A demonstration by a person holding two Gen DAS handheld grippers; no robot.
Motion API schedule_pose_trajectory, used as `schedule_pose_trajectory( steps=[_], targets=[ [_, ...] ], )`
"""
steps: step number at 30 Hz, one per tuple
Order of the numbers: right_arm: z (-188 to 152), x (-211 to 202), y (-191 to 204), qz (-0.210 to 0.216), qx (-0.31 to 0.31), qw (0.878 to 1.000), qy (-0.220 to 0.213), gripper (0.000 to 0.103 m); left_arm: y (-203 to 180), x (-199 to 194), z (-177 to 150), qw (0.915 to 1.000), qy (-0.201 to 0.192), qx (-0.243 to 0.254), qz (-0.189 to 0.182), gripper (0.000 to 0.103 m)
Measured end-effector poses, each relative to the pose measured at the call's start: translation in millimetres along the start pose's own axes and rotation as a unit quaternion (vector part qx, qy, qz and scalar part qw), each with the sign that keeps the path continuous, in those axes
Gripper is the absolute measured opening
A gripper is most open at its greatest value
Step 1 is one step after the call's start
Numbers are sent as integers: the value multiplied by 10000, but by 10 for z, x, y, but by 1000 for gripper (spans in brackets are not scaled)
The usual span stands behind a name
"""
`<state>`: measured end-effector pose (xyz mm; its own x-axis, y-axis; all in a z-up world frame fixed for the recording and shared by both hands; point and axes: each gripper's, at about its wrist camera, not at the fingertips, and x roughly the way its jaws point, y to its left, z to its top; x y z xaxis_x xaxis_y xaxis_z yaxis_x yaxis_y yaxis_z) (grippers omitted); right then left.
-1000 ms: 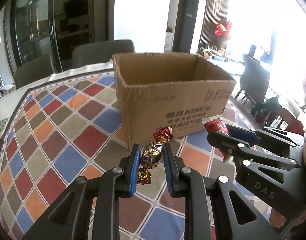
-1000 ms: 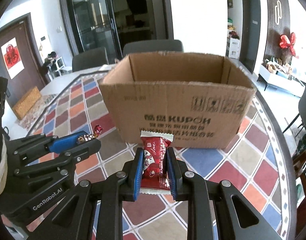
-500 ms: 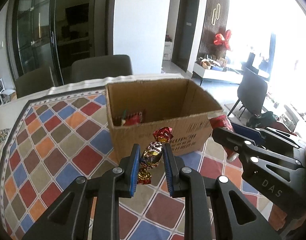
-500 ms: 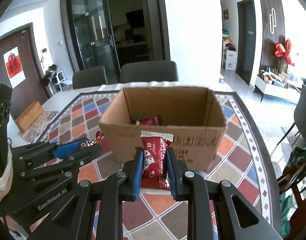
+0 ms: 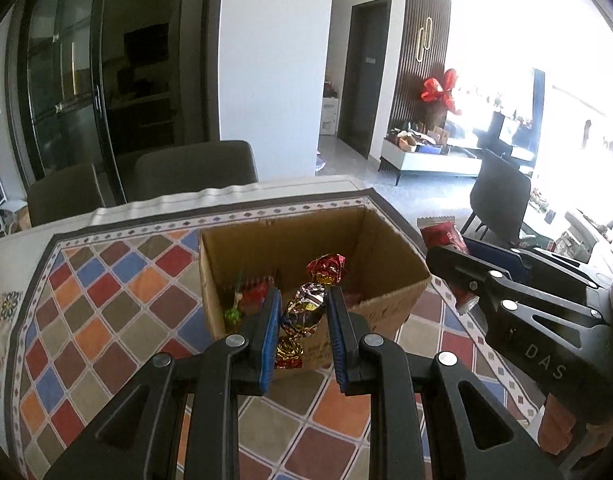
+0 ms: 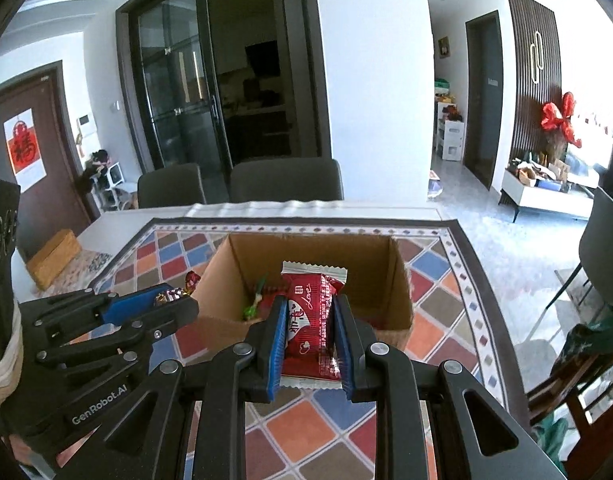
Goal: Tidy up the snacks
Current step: 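Lift both candies and carry them over the cardboard box, then open both tools to drop the candies into the box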
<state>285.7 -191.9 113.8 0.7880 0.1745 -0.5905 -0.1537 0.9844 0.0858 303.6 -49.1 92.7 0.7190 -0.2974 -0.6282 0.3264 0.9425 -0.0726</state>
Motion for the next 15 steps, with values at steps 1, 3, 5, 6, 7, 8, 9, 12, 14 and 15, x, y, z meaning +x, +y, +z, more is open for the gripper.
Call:
schedule_pose_trajectory(
  steps=[1,3,5,6,7,8,9,12,14,15],
  targets=[
    [45,15,-13,-10,-2,10000,-5,24,1,14,35,10000,-5,0,-4,24],
    [118,45,-22,-21,-11,10000,-6,24,12,39,107,10000,-12,6,-1,24],
    [209,87,-45,-39,-38,10000,8,24,21,77,186,10000,-1,-3,0,24],
    [245,110,-48,-38,-51,10000,30,24,35,107,229,10000,11,-15,-12,24],
    [290,146,-54,-31,-63,10000,64,24,54,142,274,10000,23,-30,-29,24],
    [326,180,-60,-32,-65,9999,95,24,70,175,313,10000,37,-48,-23,24],
    [344,205,-57,-33,-76,9999,117,24,82,208,345,10000,59,-61,-9,24],
    [442,316,-78,-57,-123,9996,231,24,112,300,429,9999,146,-68,18,24],
    [497,398,-90,-84,-170,9994,302,24,128,375,487,9997,227,-72,29,24],
    [507,428,-101,-86,-167,9993,326,24,133,410,510,9996,267,-79,35,24]
  ],
)
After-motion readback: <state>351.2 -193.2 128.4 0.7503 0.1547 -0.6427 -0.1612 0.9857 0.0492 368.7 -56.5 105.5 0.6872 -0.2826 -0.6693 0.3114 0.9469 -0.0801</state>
